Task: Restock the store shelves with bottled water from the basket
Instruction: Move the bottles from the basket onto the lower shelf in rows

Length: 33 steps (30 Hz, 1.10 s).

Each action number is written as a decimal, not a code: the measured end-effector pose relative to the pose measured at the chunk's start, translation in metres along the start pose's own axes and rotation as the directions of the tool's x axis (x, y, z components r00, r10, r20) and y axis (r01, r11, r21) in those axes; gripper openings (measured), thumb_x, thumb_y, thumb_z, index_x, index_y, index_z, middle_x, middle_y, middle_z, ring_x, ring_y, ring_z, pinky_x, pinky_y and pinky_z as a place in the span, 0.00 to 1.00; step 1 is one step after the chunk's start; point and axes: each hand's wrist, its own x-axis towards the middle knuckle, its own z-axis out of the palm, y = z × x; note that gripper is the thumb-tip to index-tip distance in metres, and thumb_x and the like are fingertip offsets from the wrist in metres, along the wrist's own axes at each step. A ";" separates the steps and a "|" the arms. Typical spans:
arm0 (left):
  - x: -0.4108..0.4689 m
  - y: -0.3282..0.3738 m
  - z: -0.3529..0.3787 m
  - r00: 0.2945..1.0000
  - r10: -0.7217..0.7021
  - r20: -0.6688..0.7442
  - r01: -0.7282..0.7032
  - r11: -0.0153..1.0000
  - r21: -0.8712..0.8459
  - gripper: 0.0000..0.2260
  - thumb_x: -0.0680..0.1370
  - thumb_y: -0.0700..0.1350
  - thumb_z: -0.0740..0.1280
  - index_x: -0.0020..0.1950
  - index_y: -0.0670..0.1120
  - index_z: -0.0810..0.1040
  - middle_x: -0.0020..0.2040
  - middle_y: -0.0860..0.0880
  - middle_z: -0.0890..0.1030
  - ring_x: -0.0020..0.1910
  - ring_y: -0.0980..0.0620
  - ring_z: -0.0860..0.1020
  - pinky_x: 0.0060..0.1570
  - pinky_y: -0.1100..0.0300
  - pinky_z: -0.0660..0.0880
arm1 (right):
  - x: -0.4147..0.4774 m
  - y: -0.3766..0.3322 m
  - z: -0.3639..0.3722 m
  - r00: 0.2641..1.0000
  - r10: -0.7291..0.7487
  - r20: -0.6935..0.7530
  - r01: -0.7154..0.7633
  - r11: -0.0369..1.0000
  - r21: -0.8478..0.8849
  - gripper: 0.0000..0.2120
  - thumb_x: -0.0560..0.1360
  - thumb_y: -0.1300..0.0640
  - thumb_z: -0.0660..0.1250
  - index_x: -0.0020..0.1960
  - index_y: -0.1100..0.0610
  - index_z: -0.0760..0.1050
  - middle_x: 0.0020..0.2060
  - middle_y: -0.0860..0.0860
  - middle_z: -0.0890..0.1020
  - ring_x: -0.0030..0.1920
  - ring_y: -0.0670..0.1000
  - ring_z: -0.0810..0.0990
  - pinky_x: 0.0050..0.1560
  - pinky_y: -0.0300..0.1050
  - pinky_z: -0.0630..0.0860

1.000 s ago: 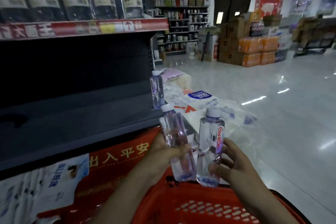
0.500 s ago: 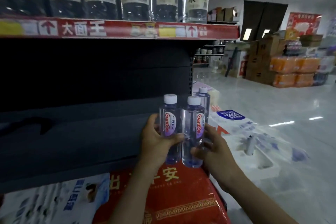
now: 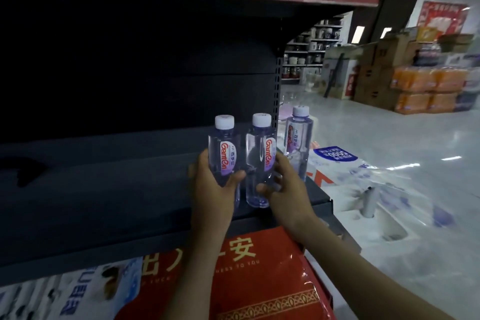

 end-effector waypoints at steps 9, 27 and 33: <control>-0.007 -0.025 -0.006 0.980 -0.129 0.151 0.125 0.991 0.040 0.21 0.73 0.38 0.71 0.61 0.58 0.73 0.57 0.53 0.78 0.53 0.53 0.79 0.45 0.57 0.78 | 0.004 0.006 0.006 0.997 0.019 -0.080 -0.034 0.982 -0.185 0.20 0.76 0.62 0.71 0.65 0.52 0.71 0.52 0.41 0.77 0.48 0.36 0.74 0.43 0.27 0.70; 0.003 -0.031 0.032 0.984 -0.095 0.151 0.077 0.989 0.124 0.25 0.76 0.40 0.70 0.70 0.56 0.69 0.59 0.57 0.79 0.54 0.57 0.78 0.43 0.69 0.70 | 0.021 0.023 0.010 0.984 0.047 -0.171 -0.103 0.936 -0.336 0.20 0.79 0.57 0.66 0.69 0.51 0.66 0.59 0.50 0.82 0.58 0.52 0.81 0.55 0.49 0.77; -0.008 -0.012 0.032 0.978 -0.150 0.143 0.096 0.939 0.330 0.38 0.76 0.45 0.70 0.80 0.48 0.52 0.74 0.46 0.67 0.71 0.44 0.69 0.66 0.45 0.71 | -0.018 0.006 -0.016 0.996 0.079 -0.051 -0.092 0.920 -0.381 0.19 0.80 0.58 0.63 0.71 0.53 0.67 0.59 0.51 0.81 0.58 0.52 0.80 0.52 0.41 0.73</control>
